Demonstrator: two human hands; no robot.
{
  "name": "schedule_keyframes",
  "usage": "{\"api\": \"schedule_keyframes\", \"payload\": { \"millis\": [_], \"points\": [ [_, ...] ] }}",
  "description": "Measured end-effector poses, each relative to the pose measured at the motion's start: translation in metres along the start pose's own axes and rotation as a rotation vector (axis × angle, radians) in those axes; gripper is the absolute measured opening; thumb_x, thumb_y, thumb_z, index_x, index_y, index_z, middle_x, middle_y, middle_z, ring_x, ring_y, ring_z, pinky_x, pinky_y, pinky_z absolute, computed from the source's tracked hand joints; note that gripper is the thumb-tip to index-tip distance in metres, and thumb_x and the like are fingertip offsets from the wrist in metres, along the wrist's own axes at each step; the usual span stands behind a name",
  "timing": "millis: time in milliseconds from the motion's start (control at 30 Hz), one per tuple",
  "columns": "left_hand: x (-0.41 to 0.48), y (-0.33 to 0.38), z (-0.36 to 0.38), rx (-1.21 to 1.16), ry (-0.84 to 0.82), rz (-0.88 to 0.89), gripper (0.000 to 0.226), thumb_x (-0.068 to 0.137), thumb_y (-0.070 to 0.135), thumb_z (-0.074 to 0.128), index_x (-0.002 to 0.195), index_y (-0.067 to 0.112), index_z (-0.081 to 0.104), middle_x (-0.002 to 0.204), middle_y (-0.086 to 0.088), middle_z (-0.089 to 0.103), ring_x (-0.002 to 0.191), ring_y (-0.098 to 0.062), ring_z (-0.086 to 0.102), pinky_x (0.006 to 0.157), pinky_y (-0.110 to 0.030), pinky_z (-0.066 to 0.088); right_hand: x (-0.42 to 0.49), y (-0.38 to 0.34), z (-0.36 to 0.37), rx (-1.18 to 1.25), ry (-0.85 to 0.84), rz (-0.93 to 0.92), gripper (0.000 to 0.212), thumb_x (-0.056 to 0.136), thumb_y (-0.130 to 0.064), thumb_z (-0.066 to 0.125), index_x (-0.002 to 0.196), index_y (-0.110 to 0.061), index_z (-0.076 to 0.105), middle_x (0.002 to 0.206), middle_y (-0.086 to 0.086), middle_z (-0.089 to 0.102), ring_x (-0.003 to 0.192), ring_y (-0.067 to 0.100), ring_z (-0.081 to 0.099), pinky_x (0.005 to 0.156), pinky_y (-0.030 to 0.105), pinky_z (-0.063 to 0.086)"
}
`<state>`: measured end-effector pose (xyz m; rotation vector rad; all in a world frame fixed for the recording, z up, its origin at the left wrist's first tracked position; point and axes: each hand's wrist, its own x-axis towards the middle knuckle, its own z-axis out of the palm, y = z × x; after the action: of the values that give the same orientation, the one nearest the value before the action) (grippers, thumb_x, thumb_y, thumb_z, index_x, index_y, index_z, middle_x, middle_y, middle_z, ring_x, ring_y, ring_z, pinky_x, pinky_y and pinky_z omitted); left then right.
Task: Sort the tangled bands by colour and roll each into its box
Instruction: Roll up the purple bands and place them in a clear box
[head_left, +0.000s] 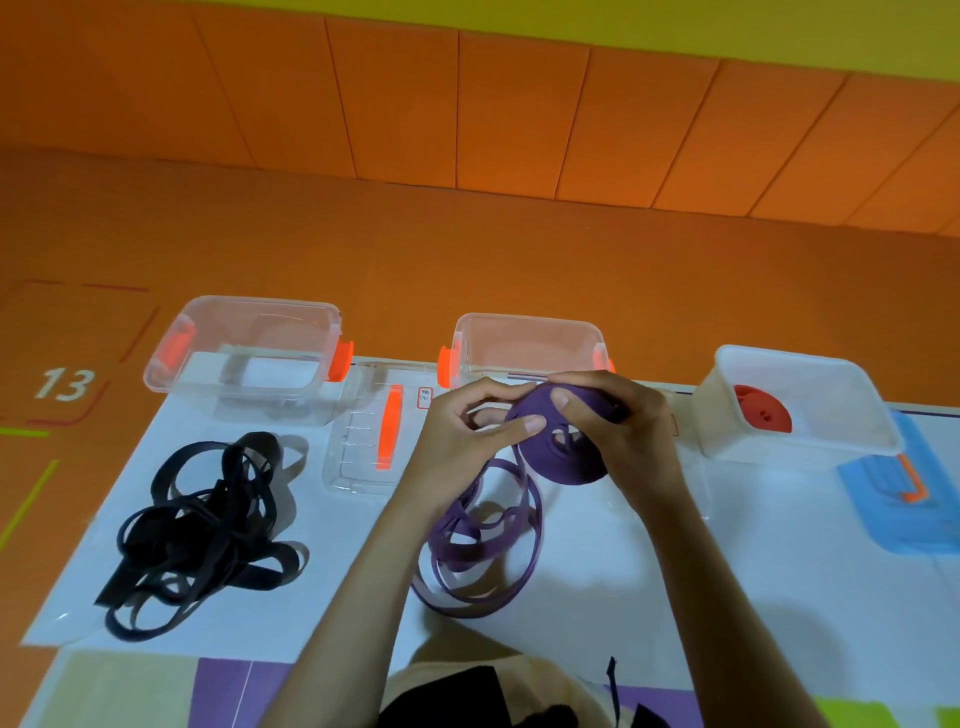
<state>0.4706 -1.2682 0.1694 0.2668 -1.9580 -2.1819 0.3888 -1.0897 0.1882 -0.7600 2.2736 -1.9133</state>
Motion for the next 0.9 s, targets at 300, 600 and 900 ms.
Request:
{"api": "schedule_keyframes", "payload": {
  "millis": [300, 600, 900],
  "points": [
    [0.011, 0.005, -0.008, -0.002, -0.016, 0.059, 0.024, 0.08, 0.016, 0.092, 0.097, 0.025, 0.077, 0.086, 0.01, 0.074, 0.078, -0.009, 0.067, 0.075, -0.019, 0.054, 0.003, -0.005, -0.003, 0.144, 0.026, 0.098, 0.01, 0.082, -0.038, 0.081, 0.089, -0.034, 0.074, 0.095, -0.004, 0.078, 0.088, 0.015, 0.075, 0.069, 0.024, 0.058],
    [0.015, 0.007, -0.018, 0.155, -0.156, 0.012, 0.026, 0.08, 0.022, 0.092, 0.092, 0.023, 0.07, 0.078, -0.007, 0.063, 0.073, -0.014, 0.059, 0.076, -0.031, 0.051, 0.001, 0.0, -0.003, 0.214, 0.108, 0.165, 0.012, 0.078, -0.029, 0.087, 0.084, -0.029, 0.076, 0.093, 0.0, 0.08, 0.087, 0.018, 0.077, 0.067, 0.028, 0.06],
    [0.008, 0.002, -0.011, 0.071, -0.05, 0.008, 0.018, 0.082, 0.015, 0.09, 0.092, 0.029, 0.083, 0.106, 0.007, 0.081, 0.099, -0.007, 0.076, 0.085, -0.016, 0.055, 0.0, 0.0, -0.01, 0.125, 0.029, 0.168, 0.03, 0.073, -0.028, 0.093, 0.084, -0.025, 0.065, 0.093, 0.004, 0.08, 0.087, 0.025, 0.078, 0.061, 0.03, 0.061]
  ]
}}
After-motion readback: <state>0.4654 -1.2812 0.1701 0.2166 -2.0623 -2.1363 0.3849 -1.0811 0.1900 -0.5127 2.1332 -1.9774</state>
